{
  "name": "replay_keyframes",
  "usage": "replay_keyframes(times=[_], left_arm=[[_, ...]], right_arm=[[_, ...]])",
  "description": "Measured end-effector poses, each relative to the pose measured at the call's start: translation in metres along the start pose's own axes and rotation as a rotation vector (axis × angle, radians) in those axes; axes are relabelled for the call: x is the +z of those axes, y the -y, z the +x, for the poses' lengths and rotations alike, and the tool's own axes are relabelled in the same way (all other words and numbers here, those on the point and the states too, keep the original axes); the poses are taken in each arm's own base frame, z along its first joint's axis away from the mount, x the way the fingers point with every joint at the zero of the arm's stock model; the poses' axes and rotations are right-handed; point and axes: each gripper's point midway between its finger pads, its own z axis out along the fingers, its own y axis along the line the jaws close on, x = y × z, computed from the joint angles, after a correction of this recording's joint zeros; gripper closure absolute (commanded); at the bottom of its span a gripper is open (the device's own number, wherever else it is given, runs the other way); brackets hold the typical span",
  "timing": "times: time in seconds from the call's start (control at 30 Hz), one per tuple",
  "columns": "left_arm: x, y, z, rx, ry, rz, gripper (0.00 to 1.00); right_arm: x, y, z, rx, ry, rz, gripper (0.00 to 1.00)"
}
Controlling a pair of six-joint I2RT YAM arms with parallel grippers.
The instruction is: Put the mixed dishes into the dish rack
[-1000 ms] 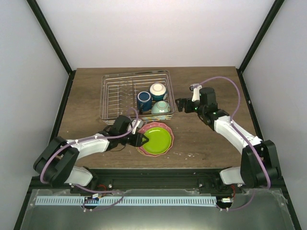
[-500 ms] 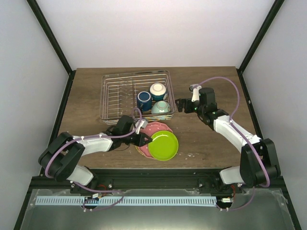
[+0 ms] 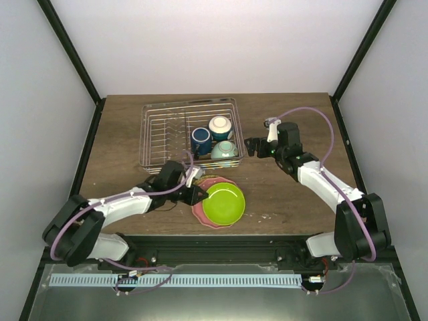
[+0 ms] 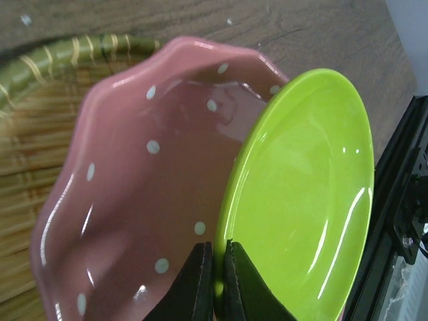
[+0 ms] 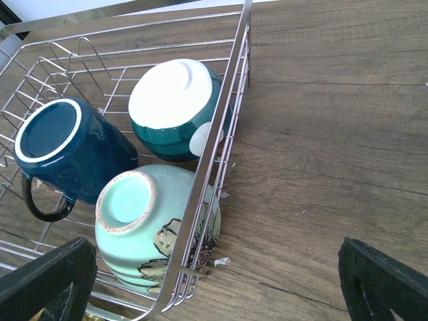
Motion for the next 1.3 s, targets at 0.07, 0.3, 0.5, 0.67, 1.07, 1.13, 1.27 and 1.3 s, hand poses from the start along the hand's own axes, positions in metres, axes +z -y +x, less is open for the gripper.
replay_keyframes(times=[0.07, 0.3, 0.5, 0.67, 1.07, 1.13, 1.27, 1.3], left_arm=[[-0.008, 0.002, -0.006, 0.021, 0.017, -0.025, 1.0], [-0.057, 0.021, -0.059, 0.164, 0.19, -0.15, 1.0], [-0.126, 0.021, -0.111, 0.297, 0.402, -0.404, 1.0], [-0.192, 0.017, -0.143, 0.362, 0.6, -0.612, 1.0], [-0.287, 0.008, -0.229, 0.576, 0.779, -1.077, 1.0], [-0.291, -0.001, -0.245, 0.628, 0.74, -1.166, 1.0], [-0.286, -0.018, -0.272, 0.752, 0.637, -1.303, 1.0], [-0.282, -0.023, -0.277, 0.782, 0.606, -1.328, 1.0]], right_arm=[[0.0, 0.0, 0.0, 0.0, 0.001, 0.001, 0.0], [0.0, 0.002, -0.001, 0.0, 0.003, 0.012, 0.0], [0.0, 0.003, -0.001, 0.0, 0.005, 0.019, 0.0], [0.004, 0.004, 0.002, 0.001, -0.003, 0.019, 0.0], [0.017, 0.007, 0.012, 0.003, -0.034, 0.012, 0.0], [0.017, 0.007, 0.012, 0.002, -0.033, 0.011, 0.0], [0.017, 0.007, 0.012, -0.009, -0.031, 0.012, 0.0], [0.018, 0.008, 0.012, -0.013, -0.033, 0.014, 0.0]])
